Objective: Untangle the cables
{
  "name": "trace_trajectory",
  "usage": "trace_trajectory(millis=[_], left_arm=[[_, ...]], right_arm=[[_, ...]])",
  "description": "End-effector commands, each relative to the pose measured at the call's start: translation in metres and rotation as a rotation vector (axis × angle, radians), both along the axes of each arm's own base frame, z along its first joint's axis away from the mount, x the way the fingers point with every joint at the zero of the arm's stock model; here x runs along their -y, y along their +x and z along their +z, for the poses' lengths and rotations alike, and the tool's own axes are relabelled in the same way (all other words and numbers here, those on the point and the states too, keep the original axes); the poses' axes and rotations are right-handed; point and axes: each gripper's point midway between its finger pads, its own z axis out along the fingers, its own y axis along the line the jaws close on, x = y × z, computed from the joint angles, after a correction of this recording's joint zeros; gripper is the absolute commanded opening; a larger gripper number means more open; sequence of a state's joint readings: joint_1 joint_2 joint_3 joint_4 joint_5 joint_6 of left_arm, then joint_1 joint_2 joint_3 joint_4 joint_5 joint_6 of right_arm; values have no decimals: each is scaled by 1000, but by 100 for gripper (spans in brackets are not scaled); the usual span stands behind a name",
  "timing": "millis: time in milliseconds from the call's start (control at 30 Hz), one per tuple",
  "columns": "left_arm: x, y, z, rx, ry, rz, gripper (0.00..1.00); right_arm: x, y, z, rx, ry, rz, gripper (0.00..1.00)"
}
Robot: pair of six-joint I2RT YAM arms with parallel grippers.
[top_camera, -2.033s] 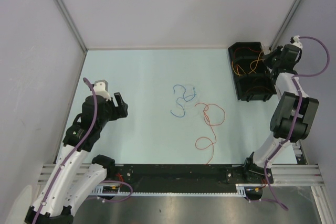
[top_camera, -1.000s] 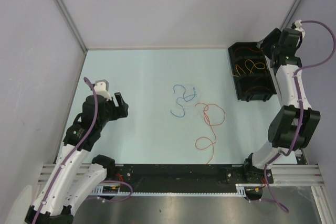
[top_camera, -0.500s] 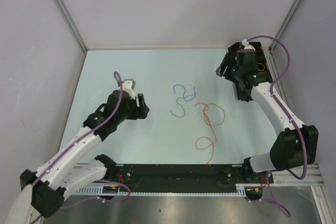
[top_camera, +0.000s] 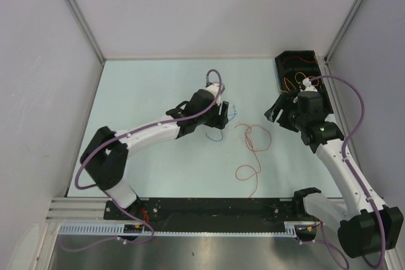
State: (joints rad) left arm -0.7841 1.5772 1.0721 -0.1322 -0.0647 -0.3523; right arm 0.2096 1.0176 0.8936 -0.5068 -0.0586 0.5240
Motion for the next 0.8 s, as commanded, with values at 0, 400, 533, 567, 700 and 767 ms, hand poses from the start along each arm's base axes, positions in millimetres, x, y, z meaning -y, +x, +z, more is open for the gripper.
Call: trace_trajectory(millis=[0,400,533,567,700,767], left_arm=[[44,30,18,121,-14,-100,71],[67,73,-32,109,164,-112,48],[69,81,-40,114,203,-109,0],[67,82,-33,108,217,-106,0],[55,75,44,198,171,-97,0],[37,68,105,258,170,-86,0]], right_arm=[[3,-17,4,3,7,17,77],[8,-31,3,-4,15,33,78],[9,-32,-1,-12,8,34,77],[10,-33,0,-10,7,32,77],[10,-35,5,7,10,30,77],[8,-33,12,35,31,32,77]])
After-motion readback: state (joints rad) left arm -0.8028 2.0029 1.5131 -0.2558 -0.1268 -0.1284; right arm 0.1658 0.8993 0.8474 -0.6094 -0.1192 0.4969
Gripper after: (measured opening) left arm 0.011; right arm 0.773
